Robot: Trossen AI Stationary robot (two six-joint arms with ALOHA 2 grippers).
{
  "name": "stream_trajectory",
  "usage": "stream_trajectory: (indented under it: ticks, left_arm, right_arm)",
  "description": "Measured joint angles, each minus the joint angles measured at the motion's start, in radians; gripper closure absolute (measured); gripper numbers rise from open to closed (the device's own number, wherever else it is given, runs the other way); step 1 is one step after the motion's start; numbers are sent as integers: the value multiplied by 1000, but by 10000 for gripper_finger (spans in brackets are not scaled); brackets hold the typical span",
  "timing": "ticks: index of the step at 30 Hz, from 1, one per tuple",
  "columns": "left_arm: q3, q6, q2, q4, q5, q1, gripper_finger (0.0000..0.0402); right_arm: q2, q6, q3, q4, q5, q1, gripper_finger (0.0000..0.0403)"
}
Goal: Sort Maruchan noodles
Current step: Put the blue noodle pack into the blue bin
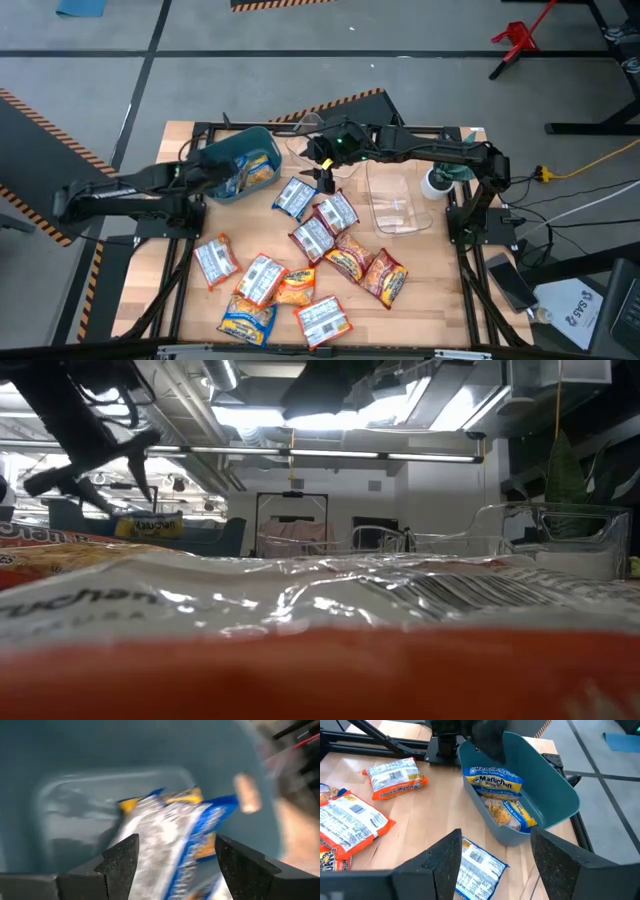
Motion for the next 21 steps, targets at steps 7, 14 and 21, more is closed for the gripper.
stream_trajectory:
  ticks: [7,14,21]
  left_arm:
    - [0,293,-130,410,-23,0,155]
    - [2,388,-12,541,55,2,191]
    - [1,302,209,541,189,2,228]
  right_arm:
    - [0,0,0,-4,8,0,182]
    - [0,0,0,-1,8,0,182]
    - [0,0,0,-1,8,0,182]
